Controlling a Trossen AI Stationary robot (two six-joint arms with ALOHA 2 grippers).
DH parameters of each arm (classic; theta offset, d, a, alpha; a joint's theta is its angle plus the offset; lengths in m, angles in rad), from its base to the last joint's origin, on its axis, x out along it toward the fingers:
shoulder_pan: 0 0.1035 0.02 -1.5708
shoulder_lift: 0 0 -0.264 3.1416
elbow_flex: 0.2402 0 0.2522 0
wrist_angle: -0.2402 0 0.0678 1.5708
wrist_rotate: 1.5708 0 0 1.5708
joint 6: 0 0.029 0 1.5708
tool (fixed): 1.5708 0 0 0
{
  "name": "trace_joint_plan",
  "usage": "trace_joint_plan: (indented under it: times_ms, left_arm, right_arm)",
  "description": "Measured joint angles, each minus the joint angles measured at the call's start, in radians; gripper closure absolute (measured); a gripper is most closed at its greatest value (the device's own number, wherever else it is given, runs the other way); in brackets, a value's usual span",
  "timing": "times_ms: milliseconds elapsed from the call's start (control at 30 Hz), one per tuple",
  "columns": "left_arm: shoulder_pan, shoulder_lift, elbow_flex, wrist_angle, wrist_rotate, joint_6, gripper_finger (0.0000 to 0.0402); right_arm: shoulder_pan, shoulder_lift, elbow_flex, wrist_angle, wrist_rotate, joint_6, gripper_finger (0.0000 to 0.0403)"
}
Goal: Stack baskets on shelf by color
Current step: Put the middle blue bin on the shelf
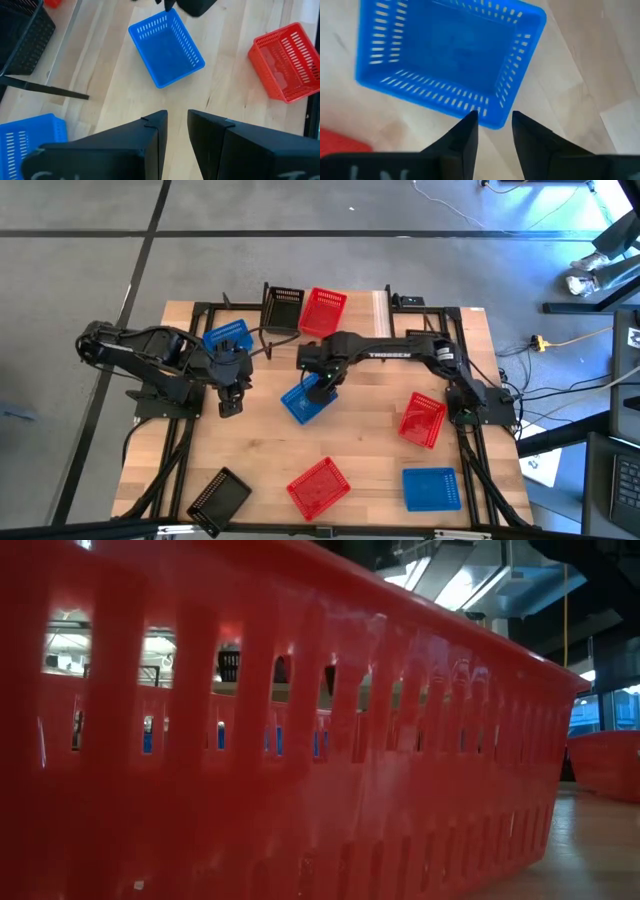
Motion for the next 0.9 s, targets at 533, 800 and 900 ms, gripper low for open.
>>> trace_joint_plan:
  times_ms: [533, 800, 900]
  left_arm:
    - [0.0, 0.0, 0.0, 0.013, 0.0, -0.001, 0.0335]
    - [0.0, 0.0, 0.0, 0.014, 0.0, -0.001, 0.0335]
    - [0.0, 0.0, 0.0, 0.014, 0.0, -0.001, 0.0335]
  right_arm:
    - [-0.032, 0.089, 0.0, 0.0, 0.039, -0.006, 0.0285]
    - [-0.044, 0.123, -0.001, 0.022, 0.037, -0.064, 0.0285]
    - [-0.044, 0.122, -0.001, 0.068, 0.036, -0.085, 0.0297]
